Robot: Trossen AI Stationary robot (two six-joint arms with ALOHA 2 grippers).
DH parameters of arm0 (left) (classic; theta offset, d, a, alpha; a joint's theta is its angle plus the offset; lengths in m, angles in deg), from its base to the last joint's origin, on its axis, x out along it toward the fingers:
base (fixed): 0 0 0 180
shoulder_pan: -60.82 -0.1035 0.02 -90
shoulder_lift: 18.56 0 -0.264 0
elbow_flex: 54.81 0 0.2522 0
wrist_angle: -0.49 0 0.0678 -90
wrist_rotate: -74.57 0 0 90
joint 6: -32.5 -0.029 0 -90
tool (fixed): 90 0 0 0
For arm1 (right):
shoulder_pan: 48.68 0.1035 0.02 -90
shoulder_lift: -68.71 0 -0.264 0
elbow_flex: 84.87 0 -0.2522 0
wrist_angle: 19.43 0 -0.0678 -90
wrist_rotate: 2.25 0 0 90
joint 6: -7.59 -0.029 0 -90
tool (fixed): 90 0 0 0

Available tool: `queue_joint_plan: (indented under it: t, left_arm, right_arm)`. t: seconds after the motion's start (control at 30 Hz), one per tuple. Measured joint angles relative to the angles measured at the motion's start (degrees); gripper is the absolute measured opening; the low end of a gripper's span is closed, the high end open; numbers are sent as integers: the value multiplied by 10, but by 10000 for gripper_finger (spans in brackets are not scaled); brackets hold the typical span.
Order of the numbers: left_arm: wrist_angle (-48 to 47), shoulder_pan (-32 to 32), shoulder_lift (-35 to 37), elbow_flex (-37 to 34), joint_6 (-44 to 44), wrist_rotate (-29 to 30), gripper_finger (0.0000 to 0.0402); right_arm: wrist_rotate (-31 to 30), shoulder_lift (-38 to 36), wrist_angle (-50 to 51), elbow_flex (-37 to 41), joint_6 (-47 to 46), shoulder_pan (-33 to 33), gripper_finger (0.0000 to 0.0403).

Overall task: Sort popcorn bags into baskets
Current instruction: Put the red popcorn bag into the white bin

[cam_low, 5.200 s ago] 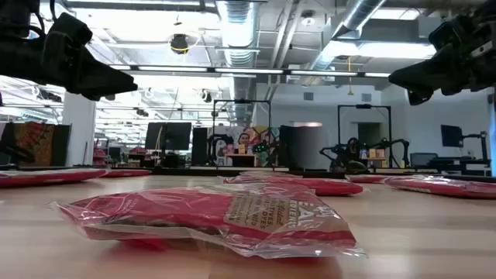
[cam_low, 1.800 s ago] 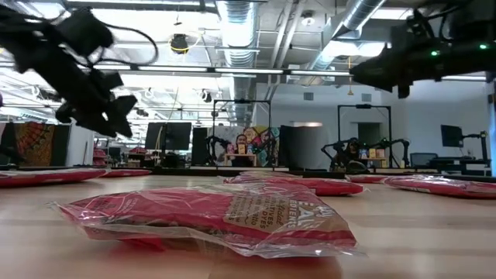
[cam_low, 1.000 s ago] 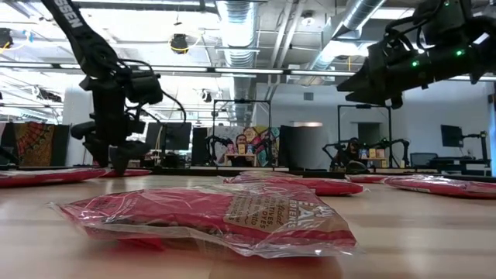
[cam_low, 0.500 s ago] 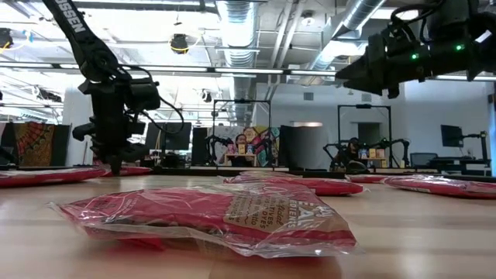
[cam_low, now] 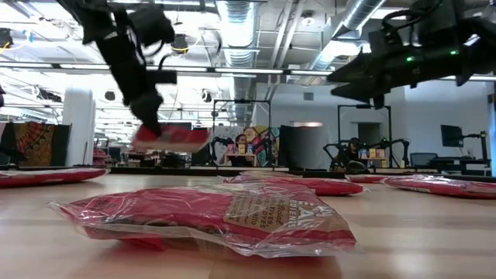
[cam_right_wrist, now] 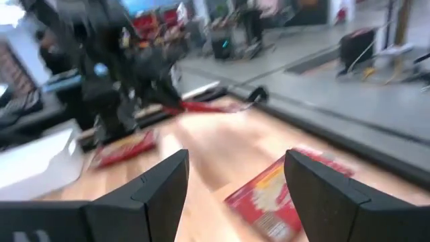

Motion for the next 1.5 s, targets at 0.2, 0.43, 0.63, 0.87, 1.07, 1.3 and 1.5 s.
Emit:
queue_joint_plan:
  t: [0.2,0.43,0.63,0.87,1.07,1.3,1.5]
  left_arm:
    - [19,58,1,37,-86,-99,6]
    - [25,114,-3,56,-209,-145,7]
    - [24,194,-3,56,-503,-137,15]
    - [124,240,-3,56,-638,-131,24]
    - [151,252,-3,56,-699,-131,25]
    - [153,251,-3,56,-733,-131,26]
    - [157,251,-3,56,-713,-131,27]
  right_arm:
    - [17,148,0,-87,40,49,270]
    - [-9,236,19,-182,98,108,270]
    - [101,245,46,-210,10,72,270]
    - [277,314,49,-250,-117,19,270]
    - [385,381,41,-305,-168,20,270]
    - [407,424,23,-348,-184,27,268]
    - [406,447,23,-365,-164,42,181]
